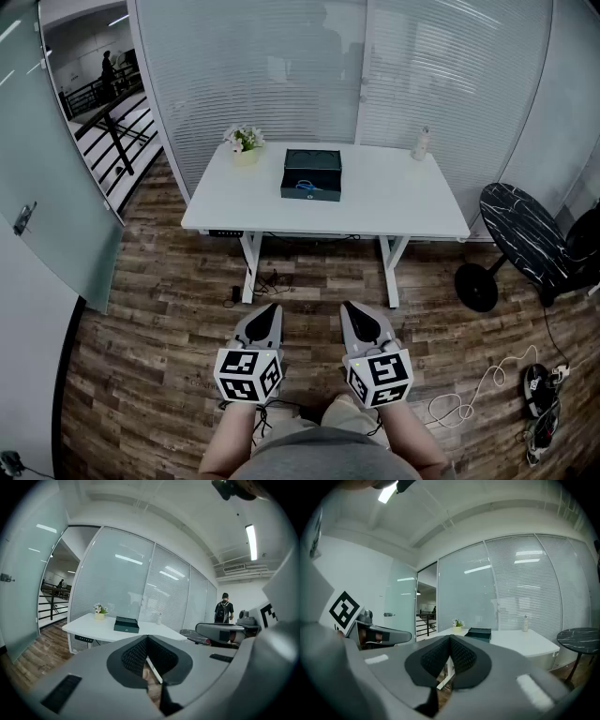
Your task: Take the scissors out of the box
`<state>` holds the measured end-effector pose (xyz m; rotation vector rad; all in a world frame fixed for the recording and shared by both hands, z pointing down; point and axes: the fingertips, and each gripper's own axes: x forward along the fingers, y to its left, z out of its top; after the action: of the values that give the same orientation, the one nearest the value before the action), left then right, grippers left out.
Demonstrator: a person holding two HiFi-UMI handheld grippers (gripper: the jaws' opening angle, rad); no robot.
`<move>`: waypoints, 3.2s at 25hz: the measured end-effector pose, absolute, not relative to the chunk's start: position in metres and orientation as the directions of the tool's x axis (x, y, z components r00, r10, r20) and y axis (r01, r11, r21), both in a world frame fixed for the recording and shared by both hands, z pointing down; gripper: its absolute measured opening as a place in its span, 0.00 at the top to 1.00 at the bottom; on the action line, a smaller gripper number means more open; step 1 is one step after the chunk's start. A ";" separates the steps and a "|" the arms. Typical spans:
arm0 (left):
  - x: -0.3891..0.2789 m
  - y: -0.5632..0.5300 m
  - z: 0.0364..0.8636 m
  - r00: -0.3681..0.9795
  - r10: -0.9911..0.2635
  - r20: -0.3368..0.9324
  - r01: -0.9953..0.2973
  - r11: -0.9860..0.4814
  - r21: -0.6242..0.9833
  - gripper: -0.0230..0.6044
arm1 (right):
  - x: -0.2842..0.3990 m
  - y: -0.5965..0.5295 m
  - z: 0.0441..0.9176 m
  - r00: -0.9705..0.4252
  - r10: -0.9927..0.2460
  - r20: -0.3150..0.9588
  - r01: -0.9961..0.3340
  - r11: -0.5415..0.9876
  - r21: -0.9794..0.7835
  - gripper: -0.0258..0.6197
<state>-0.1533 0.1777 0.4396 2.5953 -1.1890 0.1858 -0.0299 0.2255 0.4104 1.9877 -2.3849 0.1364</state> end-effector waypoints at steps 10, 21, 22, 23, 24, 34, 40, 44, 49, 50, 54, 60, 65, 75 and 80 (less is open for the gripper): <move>-0.165 0.185 0.446 0.665 -0.707 0.243 -0.747 -0.637 0.189 0.96 | -0.056 0.233 0.417 -0.209 -0.973 0.097 -0.978 0.206 -0.040 0.95; -0.168 0.175 0.455 0.664 -0.703 0.255 -0.747 -0.632 0.205 0.96 | -0.067 0.217 0.422 -0.214 -0.970 0.116 -0.977 0.214 -0.016 0.95; -0.167 0.172 0.457 0.663 -0.703 0.259 -0.748 -0.630 0.206 0.96 | -0.066 0.213 0.422 -0.218 -0.969 0.117 -0.976 0.218 -0.013 0.95; -0.165 0.170 0.458 0.662 -0.702 0.262 -0.749 -0.629 0.207 0.96 | -0.066 0.210 0.423 -0.222 -0.968 0.118 -0.975 0.222 -0.012 0.95; -0.164 0.167 0.459 0.662 -0.701 0.266 -0.749 -0.628 0.209 0.96 | -0.065 0.205 0.423 -0.224 -0.967 0.118 -0.974 0.224 -0.014 0.95; -0.137 0.095 0.462 0.652 -0.717 0.244 -0.757 -0.605 0.246 0.96 | -0.035 0.130 0.425 -0.251 -0.962 0.103 -0.967 0.253 0.005 0.95; -0.106 0.037 0.459 0.640 -0.732 0.234 -0.768 -0.594 0.240 0.96 | -0.001 0.068 0.419 -0.271 -0.960 0.077 -0.962 0.272 0.001 0.95; -0.079 -0.005 0.452 0.631 -0.742 0.228 -0.774 -0.583 0.245 0.96 | 0.025 0.022 0.411 -0.298 -0.952 0.067 -0.953 0.300 0.027 0.95; -0.049 -0.051 0.449 0.604 -0.763 0.232 -0.796 -0.558 0.235 0.96 | 0.058 -0.030 0.411 -0.329 -0.942 0.072 -0.944 0.330 -0.002 0.95; -0.044 -0.059 0.448 0.598 -0.767 0.232 -0.800 -0.553 0.234 0.96 | 0.064 -0.040 0.411 -0.336 -0.939 0.073 -0.941 0.337 -0.003 0.95; -0.027 -0.093 0.446 0.573 -0.788 0.227 -0.817 -0.526 0.238 0.96 | 0.080 -0.077 0.412 -0.373 -0.924 0.081 -0.927 0.375 0.009 0.95; -0.017 -0.129 0.450 0.528 -0.817 0.229 -0.846 -0.484 0.223 0.96 | 0.097 -0.121 0.416 -0.426 -0.901 0.081 -0.904 0.428 0.008 0.95; -0.026 -0.146 0.457 0.483 -0.839 0.248 -0.872 -0.438 0.217 0.96 | 0.107 -0.147 0.422 -0.431 -0.897 0.096 -0.902 0.432 -0.001 0.95; -0.046 -0.193 0.468 0.415 -0.866 0.278 -0.907 -0.370 0.201 0.96 | 0.108 -0.199 0.434 -0.448 -0.884 0.132 -0.891 0.454 0.019 0.95; -0.041 -0.230 0.477 0.438 -0.855 0.279 -0.898 -0.397 0.192 0.96 | 0.107 -0.241 0.443 -0.449 -0.881 0.153 -0.888 0.459 0.036 0.95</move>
<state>-0.0410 -0.2301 0.4768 2.3823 -1.5044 0.1940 0.1067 -0.2406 0.4434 1.5593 -2.5526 0.0740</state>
